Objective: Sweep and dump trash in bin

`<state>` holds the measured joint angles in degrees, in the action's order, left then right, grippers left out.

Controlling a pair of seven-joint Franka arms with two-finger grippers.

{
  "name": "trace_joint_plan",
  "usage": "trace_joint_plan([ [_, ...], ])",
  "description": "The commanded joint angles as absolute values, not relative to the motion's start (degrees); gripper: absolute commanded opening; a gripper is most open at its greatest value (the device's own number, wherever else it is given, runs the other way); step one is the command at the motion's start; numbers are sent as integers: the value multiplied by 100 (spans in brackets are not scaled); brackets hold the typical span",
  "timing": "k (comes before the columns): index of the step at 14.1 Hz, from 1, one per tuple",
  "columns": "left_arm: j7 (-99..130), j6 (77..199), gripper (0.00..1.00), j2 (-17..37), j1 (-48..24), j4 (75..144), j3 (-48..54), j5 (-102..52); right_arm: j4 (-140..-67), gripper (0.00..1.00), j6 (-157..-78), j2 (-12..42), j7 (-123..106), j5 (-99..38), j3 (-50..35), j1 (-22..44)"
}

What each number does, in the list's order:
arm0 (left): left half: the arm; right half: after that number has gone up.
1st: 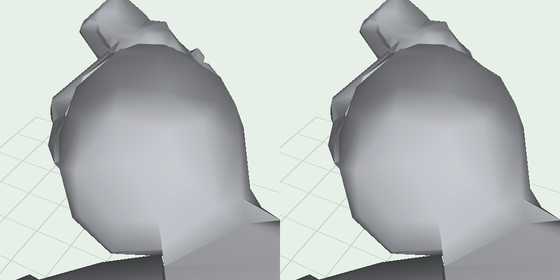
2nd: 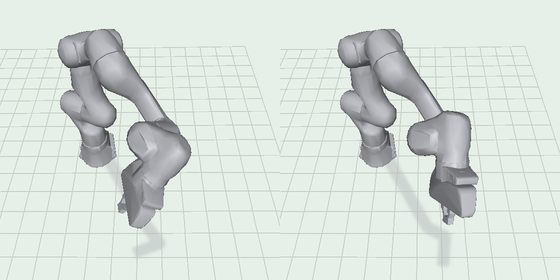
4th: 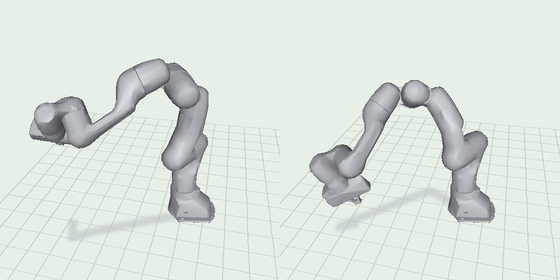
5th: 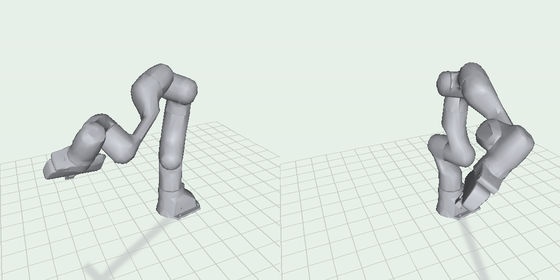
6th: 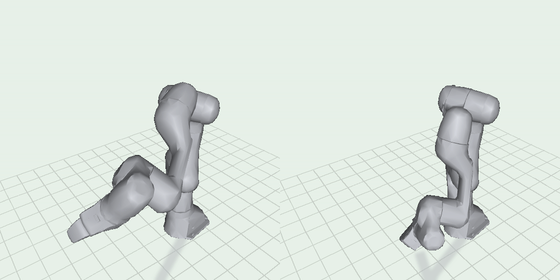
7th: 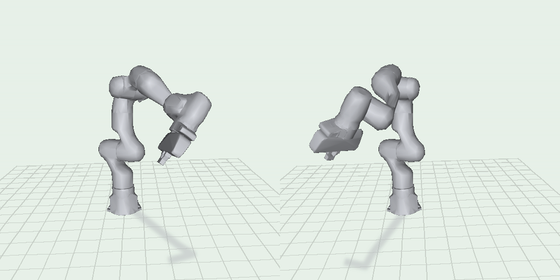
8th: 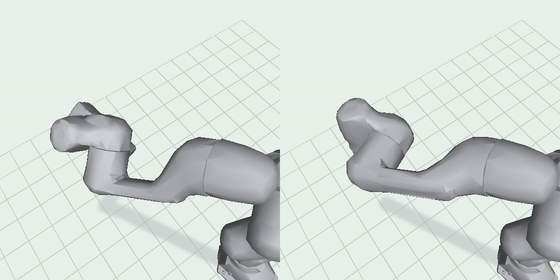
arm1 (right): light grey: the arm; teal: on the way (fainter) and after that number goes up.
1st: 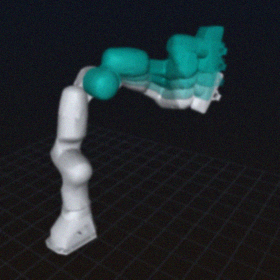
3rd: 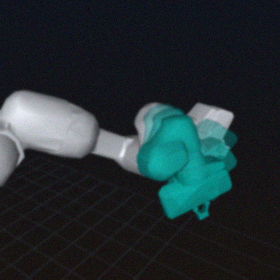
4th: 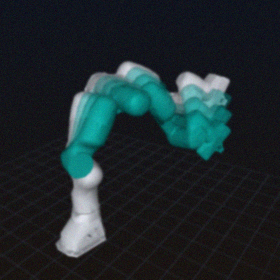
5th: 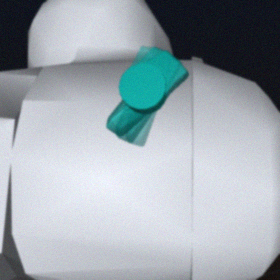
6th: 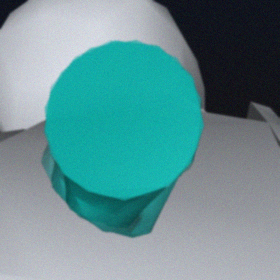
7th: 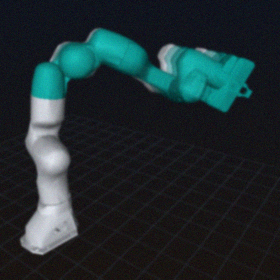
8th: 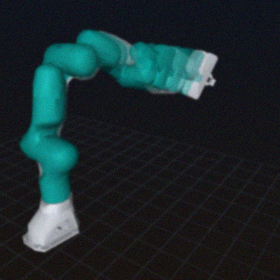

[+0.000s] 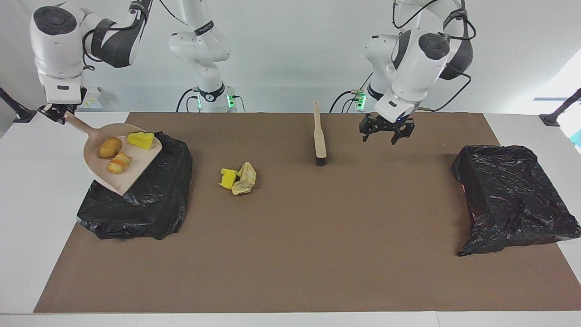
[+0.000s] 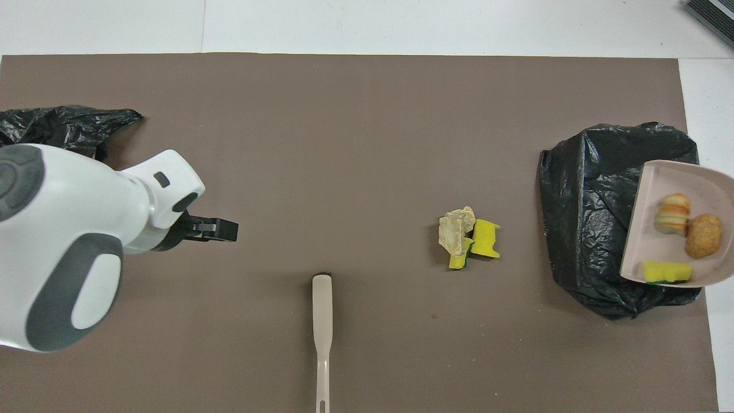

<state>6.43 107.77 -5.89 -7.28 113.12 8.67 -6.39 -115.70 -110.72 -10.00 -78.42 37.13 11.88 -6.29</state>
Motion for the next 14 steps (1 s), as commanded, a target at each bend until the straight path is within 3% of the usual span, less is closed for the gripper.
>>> trace_joint_plan([
  [1,360,10476,100,-413,-99,10759,940,-519,-11663,0,-11180,-1072,-7980,4182,1178,-440],
  [5,360,10004,100,-115,483,10066,940,-213,-11672,0,-11144,-1081,-7989,4683,1090,-220],
  [9,352,9336,100,184,501,9336,905,-53,-11672,0,-11180,-1020,-7972,5054,1055,-44],
  [14,308,9053,100,79,501,9360,870,-53,-11399,0,-11092,-712,-7445,5431,993,-26],
])
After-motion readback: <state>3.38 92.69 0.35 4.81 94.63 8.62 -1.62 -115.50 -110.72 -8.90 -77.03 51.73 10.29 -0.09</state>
